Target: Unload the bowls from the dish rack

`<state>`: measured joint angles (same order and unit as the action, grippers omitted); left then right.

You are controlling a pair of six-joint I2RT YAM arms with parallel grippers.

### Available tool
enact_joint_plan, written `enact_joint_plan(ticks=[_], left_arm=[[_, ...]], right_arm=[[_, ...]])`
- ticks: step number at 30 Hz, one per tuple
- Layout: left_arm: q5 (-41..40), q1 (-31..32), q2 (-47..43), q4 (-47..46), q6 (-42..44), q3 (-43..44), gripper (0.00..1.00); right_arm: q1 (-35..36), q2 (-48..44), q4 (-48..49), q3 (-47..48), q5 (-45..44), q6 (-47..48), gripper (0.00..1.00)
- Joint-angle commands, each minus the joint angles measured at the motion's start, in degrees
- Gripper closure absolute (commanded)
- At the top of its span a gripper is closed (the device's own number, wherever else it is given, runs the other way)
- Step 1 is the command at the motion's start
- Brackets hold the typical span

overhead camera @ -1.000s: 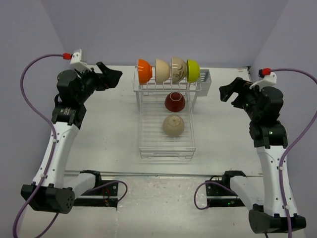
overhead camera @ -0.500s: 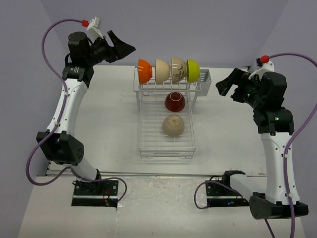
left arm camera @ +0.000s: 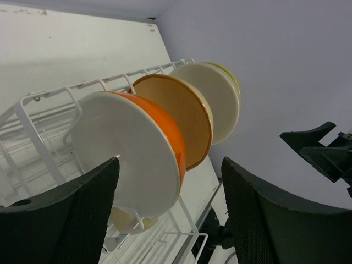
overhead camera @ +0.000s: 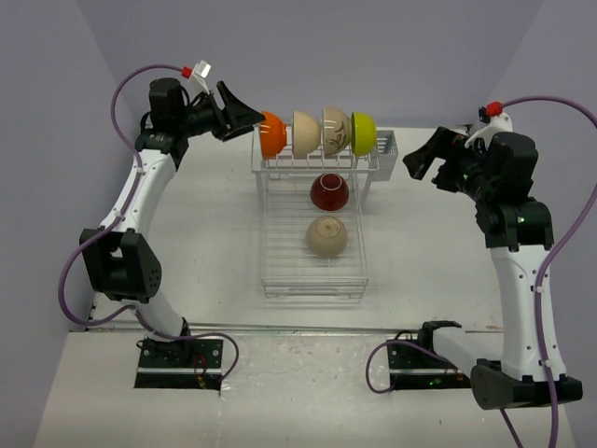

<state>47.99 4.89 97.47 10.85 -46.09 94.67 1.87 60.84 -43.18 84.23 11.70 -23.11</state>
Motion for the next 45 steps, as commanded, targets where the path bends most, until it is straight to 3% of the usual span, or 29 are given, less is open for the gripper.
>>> enact_joint_plan(ticks=[1,12,25,40,45], left_arm=[[3.61,-0.32,-2.02,-3.29,-2.25,-2.12,0.25],[4.4,1.88,-0.27,-4.87,-3.4,-2.3,0.3],[4.13,3.82,2.81,-6.02,-4.54,-0.19,0.48],[5.01,3.9,4.13,-7.51,-5.33,0.78,0.99],[6.59,3.82,3.52,-13.19,-8.05,-1.15,1.0]], right_arm=[[0.5,0.42,0.29,0.32,0.6,0.09,0.01],[0.77,-0.9,0.46,-1.08,0.16,0.26,0.01],[0.86,-1.6,0.29,-1.7,-0.89,0.88,0.01],[1.3,-1.42,0.55,-2.49,-1.68,1.49,0.01],[1.56,-1.07,0.82,-2.84,-1.95,1.67,0.01]])
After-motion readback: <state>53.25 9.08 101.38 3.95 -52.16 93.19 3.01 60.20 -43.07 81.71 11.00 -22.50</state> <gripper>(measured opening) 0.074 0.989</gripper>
